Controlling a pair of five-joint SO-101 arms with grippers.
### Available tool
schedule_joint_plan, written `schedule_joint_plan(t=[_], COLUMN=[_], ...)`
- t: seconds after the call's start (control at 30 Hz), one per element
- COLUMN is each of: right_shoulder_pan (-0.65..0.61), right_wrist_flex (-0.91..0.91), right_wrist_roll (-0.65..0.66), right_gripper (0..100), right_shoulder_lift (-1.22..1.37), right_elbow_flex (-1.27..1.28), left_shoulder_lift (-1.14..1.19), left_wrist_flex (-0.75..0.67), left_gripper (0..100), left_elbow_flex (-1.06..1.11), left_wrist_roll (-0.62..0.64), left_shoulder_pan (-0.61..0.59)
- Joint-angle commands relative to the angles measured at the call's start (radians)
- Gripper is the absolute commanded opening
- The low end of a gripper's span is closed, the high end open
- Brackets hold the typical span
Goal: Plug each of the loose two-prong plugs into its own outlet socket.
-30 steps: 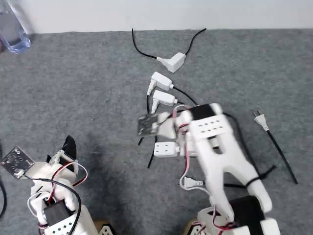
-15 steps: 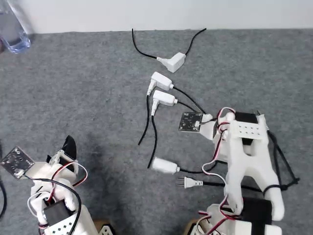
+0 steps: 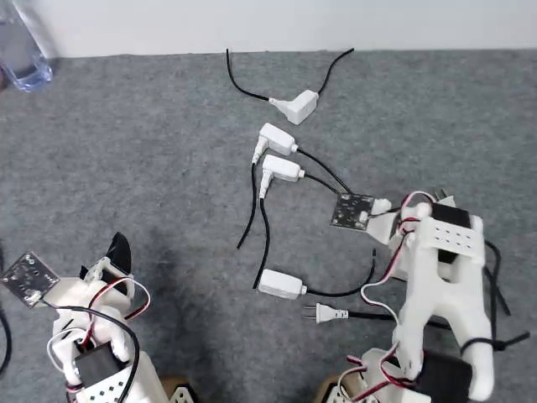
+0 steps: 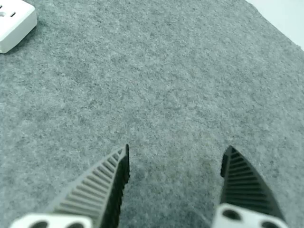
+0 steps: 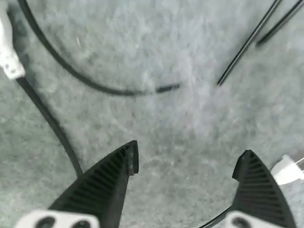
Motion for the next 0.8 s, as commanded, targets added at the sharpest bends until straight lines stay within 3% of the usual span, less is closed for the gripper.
schedule_joint_plan(t=[0.0,0.17,0.27,0.53,0.77], right_shoulder_pan=[0.025,-0.062,-0.189,-0.67,-0.937], right_wrist_flex=[0.002,0.013,0.07,0.295,0.348], right_wrist_roll=[0.028,0.023,-0.002,-0.318,-0.522], right_gripper=[31.4,31.4,31.4,31.4,31.4], right_shoulder_lift=[-0.036,-0.05,-0.087,-0.337,-0.387], right_elbow_flex=[0.008,0.087,0.1,0.035,0.0], left_shoulder_lift=[-0.003,-0.003,-0.003,-0.003,-0.003], left_wrist_flex=[0.005,0.005,0.005,0.005,0.005], left_gripper=[30,30,30,30,30], left_elbow_flex=[-0.007,-0.007,-0.007,-0.007,-0.007], left_wrist_roll=[-0.008,-0.008,-0.008,-0.008,-0.008], left_shoulder_pan=[0.005,0.005,0.005,0.005,0.005])
